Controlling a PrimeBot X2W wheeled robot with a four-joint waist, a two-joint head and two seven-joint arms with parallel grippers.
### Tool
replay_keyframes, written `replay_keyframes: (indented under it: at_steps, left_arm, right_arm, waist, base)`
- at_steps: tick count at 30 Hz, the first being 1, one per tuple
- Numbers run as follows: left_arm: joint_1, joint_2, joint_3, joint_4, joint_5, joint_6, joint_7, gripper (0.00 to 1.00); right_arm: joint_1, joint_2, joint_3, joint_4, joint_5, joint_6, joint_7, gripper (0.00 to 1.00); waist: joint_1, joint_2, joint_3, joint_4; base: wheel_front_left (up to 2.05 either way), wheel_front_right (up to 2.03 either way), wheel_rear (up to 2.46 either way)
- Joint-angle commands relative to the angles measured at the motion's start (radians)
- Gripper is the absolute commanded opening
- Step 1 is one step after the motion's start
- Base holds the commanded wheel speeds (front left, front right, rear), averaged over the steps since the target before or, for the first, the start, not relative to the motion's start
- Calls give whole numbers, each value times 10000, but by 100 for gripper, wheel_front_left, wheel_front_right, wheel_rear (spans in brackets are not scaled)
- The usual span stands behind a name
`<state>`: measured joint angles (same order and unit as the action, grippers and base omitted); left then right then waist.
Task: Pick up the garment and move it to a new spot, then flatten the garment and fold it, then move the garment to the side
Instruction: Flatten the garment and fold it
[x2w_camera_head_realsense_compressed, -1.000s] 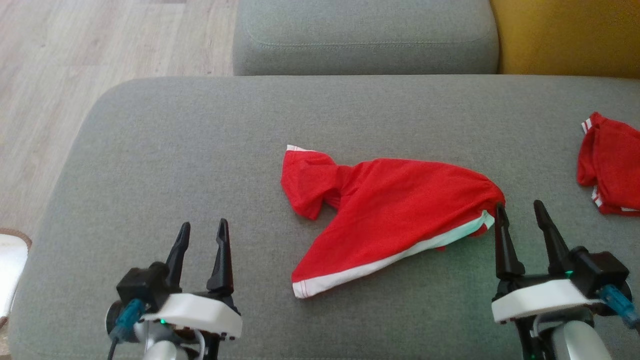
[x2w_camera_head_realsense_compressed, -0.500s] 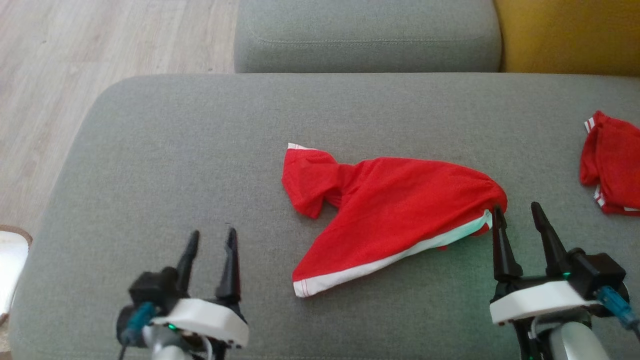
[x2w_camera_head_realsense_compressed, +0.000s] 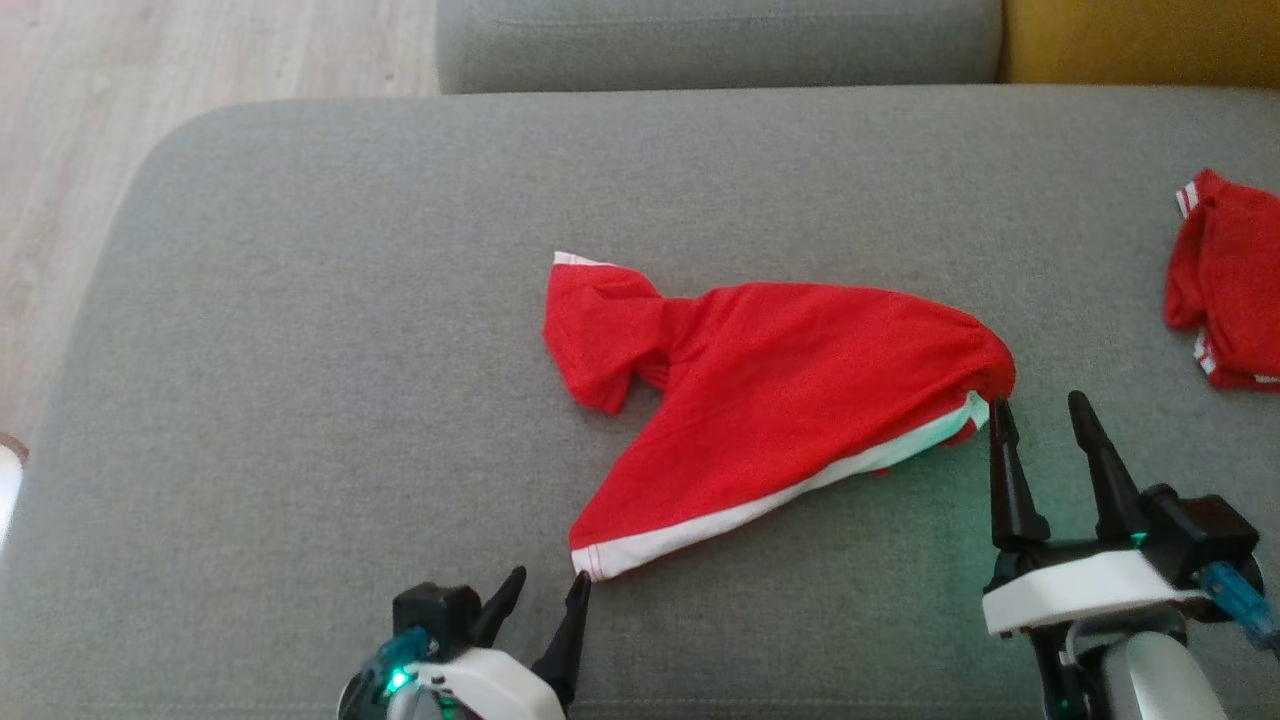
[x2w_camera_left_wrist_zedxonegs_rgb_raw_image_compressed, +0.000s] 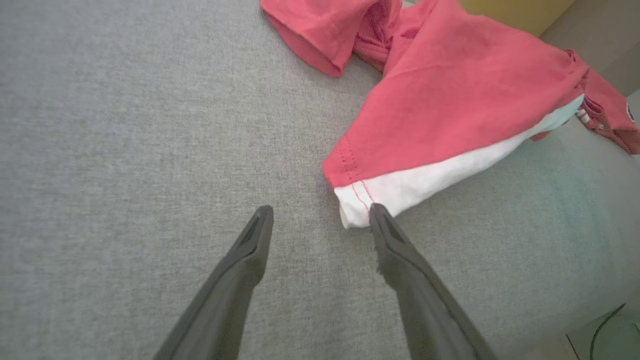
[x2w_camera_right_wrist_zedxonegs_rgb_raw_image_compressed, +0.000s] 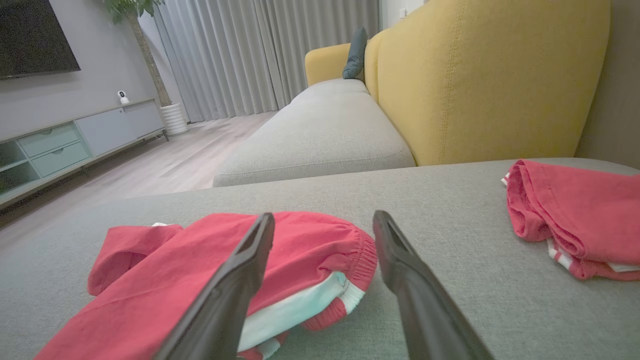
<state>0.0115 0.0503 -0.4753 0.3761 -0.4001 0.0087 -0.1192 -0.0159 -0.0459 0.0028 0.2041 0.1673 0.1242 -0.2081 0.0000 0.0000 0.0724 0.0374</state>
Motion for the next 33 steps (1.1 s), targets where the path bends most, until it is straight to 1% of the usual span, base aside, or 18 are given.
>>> replay_keyframes:
  at_steps: [1, 10, 11, 12, 14, 15, 19, 20, 21, 23, 28, 33]
  left_arm:
    - [-586, -1, 192, -171, -114, 30, -101, 100]
    - [-1078, -1, -275, 563, -573, 133, -467, 100]
    - [-1110, -1, -320, 644, -613, 129, -456, 92]
    - [-1143, -1, -367, 727, -649, 117, -445, 73]
    - [-1194, -1, -456, 841, -741, 95, -462, 51]
    - [-1211, -1, -515, 898, -785, 83, -431, 49]
    - [-1249, -1, -653, 982, -913, 67, -396, 46]
    - [-1266, -1, -685, 999, -940, 68, -407, 40]
    - [-1281, -1, -696, 994, -962, 78, -480, 29]
    - [-1327, -1, -670, 948, -1007, 125, -656, 0]
    - [-1433, 59, -317, 664, -1056, 336, -1075, 0]
    - [-1463, 216, -17, 316, -1049, 486, -1243, 0]
  right_arm:
    - [-524, -43, 230, -338, -19, 65, -55, 100]
    - [-618, -43, 240, -319, -82, 65, -44, 100]
    - [-626, -43, 246, -307, -83, 65, -48, 100]
    - [-635, -43, 251, -296, -83, 65, -51, 100]
    - [-648, -43, 251, -284, -85, 65, -59, 100]
    - [-648, -43, 246, -278, -88, 65, -63, 100]
    - [-654, -43, 220, -256, -91, 65, -72, 100]
    - [-654, -43, 207, -247, -91, 65, -75, 100]
    - [-652, -43, 192, -237, -86, 65, -76, 100]
    - [-636, -43, 145, -170, -90, 65, -63, 100]
    - [-592, -43, -53, 301, -160, 65, 335, 100]
    - [-799, -43, -35, 931, -50, 65, 581, 100]
  waist:
    - [0, 0, 140, -119]
    - [0, 0, 447, -530]
    - [0, 0, 457, -562]
    - [0, 0, 465, -588]
    - [0, 0, 477, -629]
    - [0, 0, 477, -641]
    - [0, 0, 483, -653]
    - [0, 0, 480, -648]
    - [0, 0, 473, -638]
    - [0, 0, 452, -607]
    - [0, 0, 410, -465]
    - [0, 0, 436, -341]
  base:
    - [0, 0, 0]
    - [0, 0, 0]
    - [0, 0, 0]
    - [0, 0, 0]
    - [0, 0, 0]
    - [0, 0, 0]
    - [0, 0, 0]
    - [0, 0, 0]
    - [0, 0, 0]
    - [0, 0, 0]
    - [0, 0, 0]
    - [0, 0, 0]
